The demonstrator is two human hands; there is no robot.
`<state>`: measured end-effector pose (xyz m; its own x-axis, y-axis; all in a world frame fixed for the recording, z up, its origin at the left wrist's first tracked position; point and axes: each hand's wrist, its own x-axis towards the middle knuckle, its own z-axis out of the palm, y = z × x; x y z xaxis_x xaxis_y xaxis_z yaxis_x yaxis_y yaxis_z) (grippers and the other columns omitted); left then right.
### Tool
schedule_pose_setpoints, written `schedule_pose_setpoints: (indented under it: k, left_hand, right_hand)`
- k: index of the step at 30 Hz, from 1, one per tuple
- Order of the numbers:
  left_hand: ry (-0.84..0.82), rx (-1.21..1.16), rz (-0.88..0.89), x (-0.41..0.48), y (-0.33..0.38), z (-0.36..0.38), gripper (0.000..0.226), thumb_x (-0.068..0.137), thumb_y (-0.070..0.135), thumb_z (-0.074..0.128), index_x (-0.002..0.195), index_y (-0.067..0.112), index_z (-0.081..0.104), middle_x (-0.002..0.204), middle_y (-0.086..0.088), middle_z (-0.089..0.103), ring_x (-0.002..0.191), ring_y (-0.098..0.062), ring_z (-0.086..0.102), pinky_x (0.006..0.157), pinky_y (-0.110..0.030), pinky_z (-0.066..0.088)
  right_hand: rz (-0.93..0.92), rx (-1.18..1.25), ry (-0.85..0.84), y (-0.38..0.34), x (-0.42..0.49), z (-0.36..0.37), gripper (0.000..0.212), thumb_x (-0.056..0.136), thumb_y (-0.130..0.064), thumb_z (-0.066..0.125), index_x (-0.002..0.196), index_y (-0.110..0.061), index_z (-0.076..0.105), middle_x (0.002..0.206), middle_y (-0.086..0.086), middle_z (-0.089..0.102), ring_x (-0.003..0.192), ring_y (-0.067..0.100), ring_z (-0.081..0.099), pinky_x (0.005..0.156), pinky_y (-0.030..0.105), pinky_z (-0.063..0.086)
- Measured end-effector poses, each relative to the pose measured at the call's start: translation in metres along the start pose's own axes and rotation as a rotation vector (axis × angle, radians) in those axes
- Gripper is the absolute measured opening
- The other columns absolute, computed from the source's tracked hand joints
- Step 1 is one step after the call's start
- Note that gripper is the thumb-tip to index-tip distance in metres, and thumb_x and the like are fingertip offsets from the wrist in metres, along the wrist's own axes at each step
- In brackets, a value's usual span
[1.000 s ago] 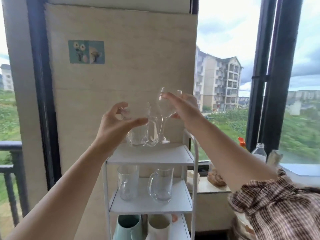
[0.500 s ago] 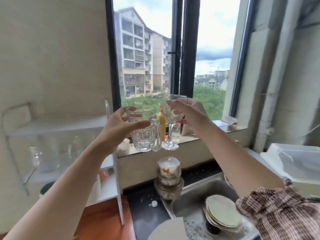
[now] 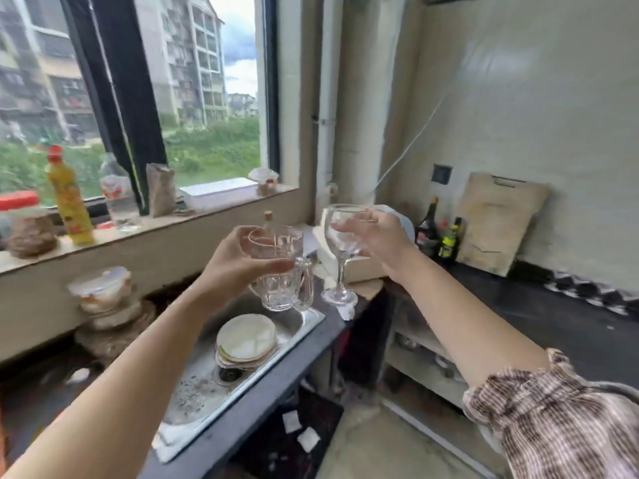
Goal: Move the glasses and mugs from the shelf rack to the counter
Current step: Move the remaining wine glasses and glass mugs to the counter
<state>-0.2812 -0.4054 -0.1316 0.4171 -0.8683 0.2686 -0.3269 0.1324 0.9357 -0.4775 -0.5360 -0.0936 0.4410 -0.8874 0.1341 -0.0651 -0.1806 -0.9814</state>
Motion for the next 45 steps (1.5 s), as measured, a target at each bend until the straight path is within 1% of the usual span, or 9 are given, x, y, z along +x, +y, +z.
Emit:
schedule_pose_setpoints:
  k: [3, 5, 9, 13, 18, 22, 26, 32, 45]
  left_hand:
    - [-0.095, -0.018, -0.018, 0.021, -0.005, 0.079, 0.099, 0.034, 0.043, 0.089, 0.12, 0.016, 0.049, 0.11, 0.002, 0.065, 0.094, -0.013, 0.068, 0.078, -0.033, 0.056]
    - [-0.173, -0.014, -0.016, 0.038, -0.006, 0.129, 0.093, 0.039, 0.037, 0.091, 0.12, 0.017, 0.049, 0.109, 0.003, 0.065, 0.09, -0.01, 0.068, 0.077, -0.025, 0.055]
    - [-0.308, -0.036, -0.026, 0.076, -0.01, 0.231, 0.073, 0.054, 0.017, 0.09, 0.114, 0.02, 0.048, 0.101, 0.007, 0.065, 0.085, -0.006, 0.068, 0.074, -0.021, 0.053]
    - [-0.431, -0.064, -0.013, 0.12, -0.014, 0.329, 0.077, 0.057, 0.008, 0.087, 0.121, 0.021, 0.044, 0.109, 0.006, 0.06, 0.078, -0.002, 0.068, 0.064, -0.015, 0.051]
    - [-0.572, -0.058, -0.006, 0.182, -0.032, 0.45, 0.083, 0.054, 0.014, 0.088, 0.127, 0.019, 0.048, 0.116, 0.006, 0.06, 0.088, -0.003, 0.067, 0.07, -0.022, 0.053]
    - [-0.693, -0.044, -0.048, 0.223, -0.043, 0.542, 0.087, 0.054, 0.015, 0.088, 0.129, 0.022, 0.045, 0.118, 0.004, 0.058, 0.098, -0.009, 0.062, 0.073, -0.025, 0.051]
    - [-0.79, -0.013, -0.032, 0.248, -0.048, 0.623, 0.087, 0.053, 0.016, 0.088, 0.128, 0.022, 0.044, 0.116, 0.007, 0.058, 0.095, -0.004, 0.06, 0.071, -0.023, 0.05]
    - [-0.86, 0.018, -0.02, 0.279, -0.061, 0.736, 0.088, 0.054, 0.016, 0.088, 0.13, 0.018, 0.044, 0.12, 0.003, 0.059, 0.11, -0.018, 0.058, 0.095, -0.042, 0.049]
    - [-0.848, 0.262, -0.083, 0.348, -0.107, 0.976, 0.095, 0.055, 0.026, 0.085, 0.136, 0.017, 0.037, 0.127, -0.003, 0.051, 0.113, -0.015, 0.05, 0.084, -0.024, 0.038]
  right_hand:
    - [0.038, -0.015, 0.081, 0.028, 0.002, -0.075, 0.043, 0.069, -0.026, 0.082, 0.105, -0.011, 0.064, 0.109, 0.008, 0.067, 0.091, 0.018, 0.065, 0.075, 0.034, 0.055]
    - [0.062, -0.035, 0.149, 0.045, 0.006, -0.122, 0.041, 0.068, -0.028, 0.082, 0.101, -0.014, 0.063, 0.11, 0.007, 0.067, 0.1, 0.021, 0.064, 0.088, 0.04, 0.054]
    - [0.119, -0.051, 0.273, 0.074, 0.016, -0.206, 0.066, 0.065, -0.027, 0.084, 0.121, -0.007, 0.055, 0.118, 0.008, 0.063, 0.107, 0.022, 0.061, 0.098, 0.045, 0.048]
    - [0.158, -0.07, 0.362, 0.105, 0.038, -0.286, 0.066, 0.063, -0.026, 0.084, 0.121, -0.008, 0.056, 0.114, 0.007, 0.065, 0.104, 0.02, 0.063, 0.098, 0.044, 0.049]
    - [0.218, -0.087, 0.471, 0.155, 0.079, -0.381, 0.039, 0.066, -0.018, 0.083, 0.094, -0.025, 0.057, 0.111, 0.008, 0.066, 0.097, 0.017, 0.064, 0.092, 0.037, 0.051]
    - [0.287, -0.078, 0.549, 0.191, 0.107, -0.452, 0.072, 0.064, -0.018, 0.085, 0.126, -0.01, 0.05, 0.107, 0.002, 0.064, 0.096, 0.012, 0.063, 0.092, 0.034, 0.05]
    - [0.333, -0.089, 0.631, 0.221, 0.124, -0.516, 0.071, 0.061, -0.023, 0.086, 0.123, -0.017, 0.052, 0.115, 0.002, 0.058, 0.1, 0.01, 0.059, 0.08, 0.023, 0.045]
    - [0.388, -0.121, 0.752, 0.268, 0.143, -0.612, 0.078, 0.062, -0.021, 0.086, 0.13, -0.013, 0.049, 0.127, 0.006, 0.055, 0.112, 0.018, 0.056, 0.093, 0.031, 0.045]
    - [0.519, -0.192, 0.669, 0.388, 0.217, -0.82, 0.075, 0.066, -0.025, 0.08, 0.131, -0.023, 0.044, 0.13, -0.008, 0.048, 0.112, 0.013, 0.052, 0.082, 0.028, 0.042]
